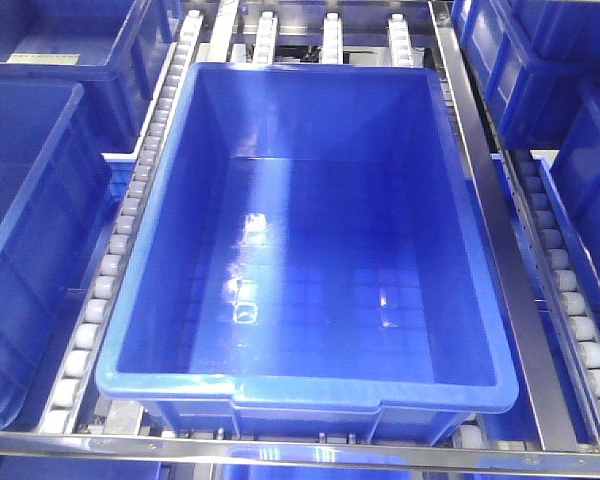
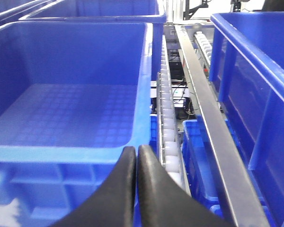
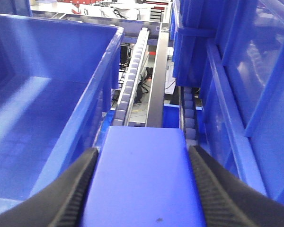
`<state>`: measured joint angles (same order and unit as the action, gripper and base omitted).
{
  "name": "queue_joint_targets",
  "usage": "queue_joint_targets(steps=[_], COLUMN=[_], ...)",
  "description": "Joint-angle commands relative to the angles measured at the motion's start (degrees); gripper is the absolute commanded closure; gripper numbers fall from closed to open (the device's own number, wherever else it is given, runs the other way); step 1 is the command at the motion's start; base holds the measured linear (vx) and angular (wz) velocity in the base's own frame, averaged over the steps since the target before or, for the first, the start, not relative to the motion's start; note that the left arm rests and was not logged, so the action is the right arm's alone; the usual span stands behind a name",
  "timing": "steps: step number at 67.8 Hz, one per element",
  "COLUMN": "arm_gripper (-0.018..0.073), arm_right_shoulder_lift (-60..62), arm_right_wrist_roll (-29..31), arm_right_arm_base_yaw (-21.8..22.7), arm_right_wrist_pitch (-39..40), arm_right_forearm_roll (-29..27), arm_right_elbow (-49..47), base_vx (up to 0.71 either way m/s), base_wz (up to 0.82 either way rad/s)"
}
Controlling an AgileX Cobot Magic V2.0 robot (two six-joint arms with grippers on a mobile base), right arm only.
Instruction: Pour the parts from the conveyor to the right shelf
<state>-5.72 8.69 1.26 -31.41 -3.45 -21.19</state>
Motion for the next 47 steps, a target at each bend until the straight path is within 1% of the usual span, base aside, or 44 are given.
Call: queue_joint_targets(steps=[1, 30, 47], arm_gripper=[0.0565, 0.0565, 0.0565], arm_right_shoulder_lift=[-0.6, -0.6, -0.6], arm_right_wrist_roll=[-0.1, -0.1, -0.1], arm_right_arm_base_yaw=[0.3, 0.3, 0.3], arm_right_wrist_pitch=[4.8, 4.7, 4.7], arm_right_forearm_roll=[0.1, 0.1, 0.1], arm_right_elbow=[-1.6, -1.6, -1.6], base_vx=[0.03, 0.02, 0.08], base_wz=[-0.06, -0.03, -0.06])
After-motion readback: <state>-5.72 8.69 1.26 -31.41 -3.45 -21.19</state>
